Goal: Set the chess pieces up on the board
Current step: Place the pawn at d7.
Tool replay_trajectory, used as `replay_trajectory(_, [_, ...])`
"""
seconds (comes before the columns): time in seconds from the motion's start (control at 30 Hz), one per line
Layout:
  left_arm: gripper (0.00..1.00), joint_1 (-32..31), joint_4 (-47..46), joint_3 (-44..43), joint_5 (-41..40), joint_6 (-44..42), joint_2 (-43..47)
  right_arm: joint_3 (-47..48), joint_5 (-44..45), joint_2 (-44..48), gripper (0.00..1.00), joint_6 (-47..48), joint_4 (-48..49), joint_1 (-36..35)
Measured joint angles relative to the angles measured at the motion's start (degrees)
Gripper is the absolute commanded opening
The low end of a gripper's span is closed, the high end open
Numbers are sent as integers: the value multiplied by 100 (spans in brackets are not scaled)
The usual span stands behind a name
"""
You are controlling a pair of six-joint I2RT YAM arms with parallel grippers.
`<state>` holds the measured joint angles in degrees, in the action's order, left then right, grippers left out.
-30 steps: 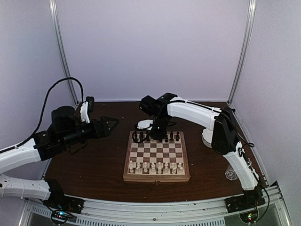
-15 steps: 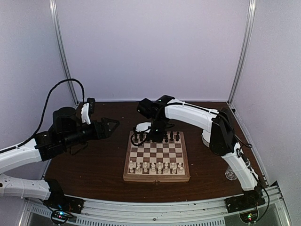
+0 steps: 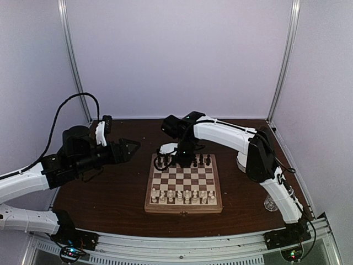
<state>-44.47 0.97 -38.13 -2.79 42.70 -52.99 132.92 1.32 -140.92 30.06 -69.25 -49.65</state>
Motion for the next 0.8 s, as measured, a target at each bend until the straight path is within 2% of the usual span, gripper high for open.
replay_trajectory(0.5, [97,0,0,2,0,2,-22,214,0,-151,13,-2,9,0])
replay_trajectory(0.73, [98,0,0,28,2,2,-22,221,2,-162,19,-9,9,0])
replay_trajectory(0.8, [97,0,0,31,2,2,-22,221,2,-168,24,-22,0,0])
